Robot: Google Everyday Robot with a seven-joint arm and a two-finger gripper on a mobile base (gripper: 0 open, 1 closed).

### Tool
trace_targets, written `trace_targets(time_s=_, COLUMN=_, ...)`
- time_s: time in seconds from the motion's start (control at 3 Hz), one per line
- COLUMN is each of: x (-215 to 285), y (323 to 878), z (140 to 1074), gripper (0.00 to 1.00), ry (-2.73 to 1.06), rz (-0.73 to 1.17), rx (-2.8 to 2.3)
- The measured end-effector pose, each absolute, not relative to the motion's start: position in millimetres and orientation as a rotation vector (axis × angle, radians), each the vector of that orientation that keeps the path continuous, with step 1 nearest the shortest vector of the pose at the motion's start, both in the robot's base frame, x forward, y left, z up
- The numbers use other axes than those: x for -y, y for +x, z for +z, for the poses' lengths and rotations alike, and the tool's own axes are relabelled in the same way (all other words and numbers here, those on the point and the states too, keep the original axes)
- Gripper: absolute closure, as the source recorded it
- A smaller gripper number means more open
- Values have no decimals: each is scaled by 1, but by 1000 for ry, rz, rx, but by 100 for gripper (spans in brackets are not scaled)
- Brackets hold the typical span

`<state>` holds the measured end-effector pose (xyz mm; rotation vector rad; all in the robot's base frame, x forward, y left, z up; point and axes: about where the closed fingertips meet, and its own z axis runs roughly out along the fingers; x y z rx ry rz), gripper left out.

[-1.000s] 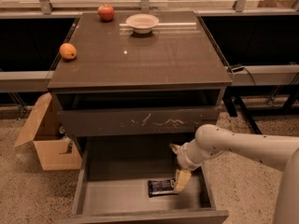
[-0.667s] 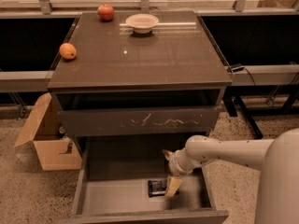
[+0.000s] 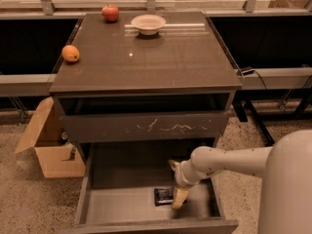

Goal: Pick rxbar blueberry from middle drawer and place on counter

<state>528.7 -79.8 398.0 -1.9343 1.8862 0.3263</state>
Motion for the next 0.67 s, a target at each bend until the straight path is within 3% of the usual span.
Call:
trace_targets(time_s=0.33, x=76, y=523, z=363, gripper=4, ry=-1967, rz=268, rx=-1863)
trace_targets(time_s=0.67, x=74, y=520, z=348, gripper=27, ry=-1975, rz=228, rx=-1850)
